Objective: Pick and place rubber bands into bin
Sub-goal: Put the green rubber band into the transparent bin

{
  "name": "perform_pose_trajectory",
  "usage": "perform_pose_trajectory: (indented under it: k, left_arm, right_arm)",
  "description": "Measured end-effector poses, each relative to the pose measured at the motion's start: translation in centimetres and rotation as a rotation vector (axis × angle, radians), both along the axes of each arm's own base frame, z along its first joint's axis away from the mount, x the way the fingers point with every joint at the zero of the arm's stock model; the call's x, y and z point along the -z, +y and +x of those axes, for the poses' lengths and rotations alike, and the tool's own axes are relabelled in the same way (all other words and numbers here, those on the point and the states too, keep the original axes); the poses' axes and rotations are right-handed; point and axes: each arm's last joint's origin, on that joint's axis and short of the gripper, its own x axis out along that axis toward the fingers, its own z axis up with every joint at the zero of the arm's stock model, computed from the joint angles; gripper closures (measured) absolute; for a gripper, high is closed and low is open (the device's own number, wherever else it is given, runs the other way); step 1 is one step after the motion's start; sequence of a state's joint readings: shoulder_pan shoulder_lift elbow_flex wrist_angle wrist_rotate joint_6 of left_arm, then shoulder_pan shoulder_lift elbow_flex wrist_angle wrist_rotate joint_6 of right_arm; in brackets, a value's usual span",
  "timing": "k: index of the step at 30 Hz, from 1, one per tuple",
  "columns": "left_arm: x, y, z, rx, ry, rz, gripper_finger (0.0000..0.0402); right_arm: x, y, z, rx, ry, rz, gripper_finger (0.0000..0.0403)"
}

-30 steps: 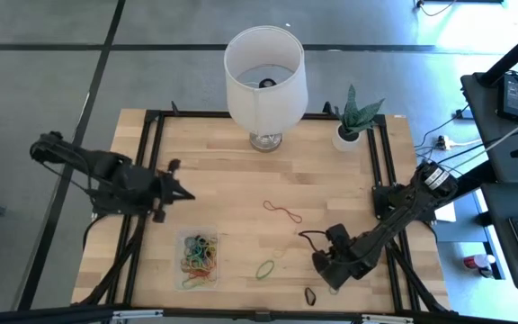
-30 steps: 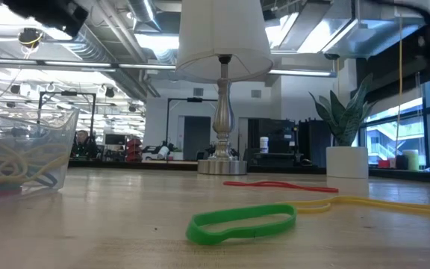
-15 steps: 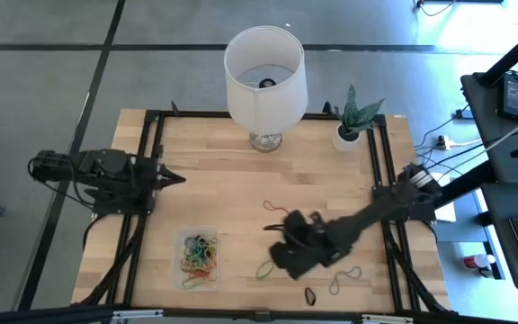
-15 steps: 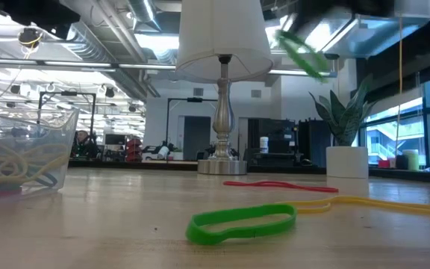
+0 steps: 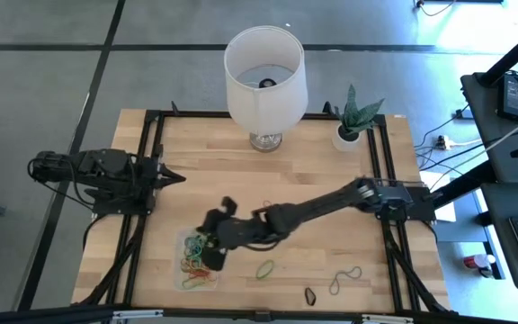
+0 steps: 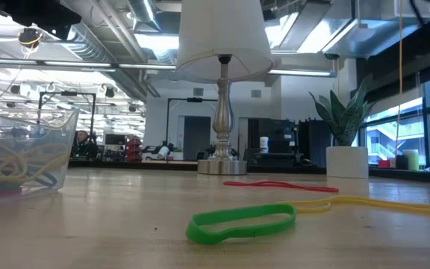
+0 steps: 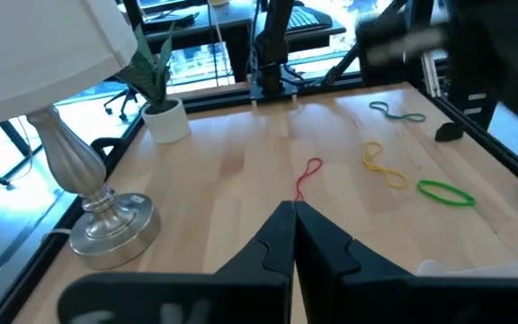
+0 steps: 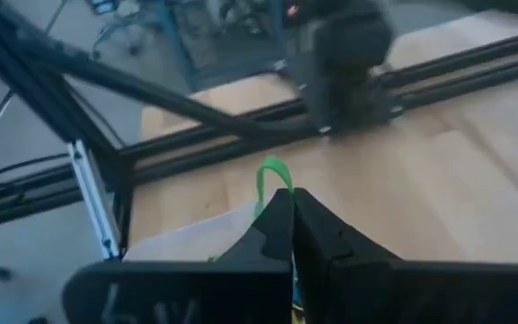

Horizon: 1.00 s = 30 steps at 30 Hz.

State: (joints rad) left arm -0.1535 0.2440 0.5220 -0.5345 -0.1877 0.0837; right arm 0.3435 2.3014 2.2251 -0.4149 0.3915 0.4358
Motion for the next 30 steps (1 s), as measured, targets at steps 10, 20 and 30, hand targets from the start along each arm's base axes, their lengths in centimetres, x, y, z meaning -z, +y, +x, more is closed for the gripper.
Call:
perform_pose_trajectory:
  k: [10, 20, 30]
  left_arm:
    - [0.0, 0.0, 0.0, -0.003, 0.001, -0.011, 0.0400]
    - [0.0, 0.0, 0.0, -0.003, 0.001, -0.013, 0.0400]
    - [0.0, 0.0, 0.0, -0.003, 0.001, -0.013, 0.0400]
  right_arm:
    - [9.5, 1.0, 3.8, -0.053, 0.150, 0.052, 0.0403]
    - [11.9, 1.1, 4.0, -0.049, 0.213, 0.105, 0.0339]
    - [11.3, 0.7, 3.4, -0.077, 0.303, 0.075, 0.0258]
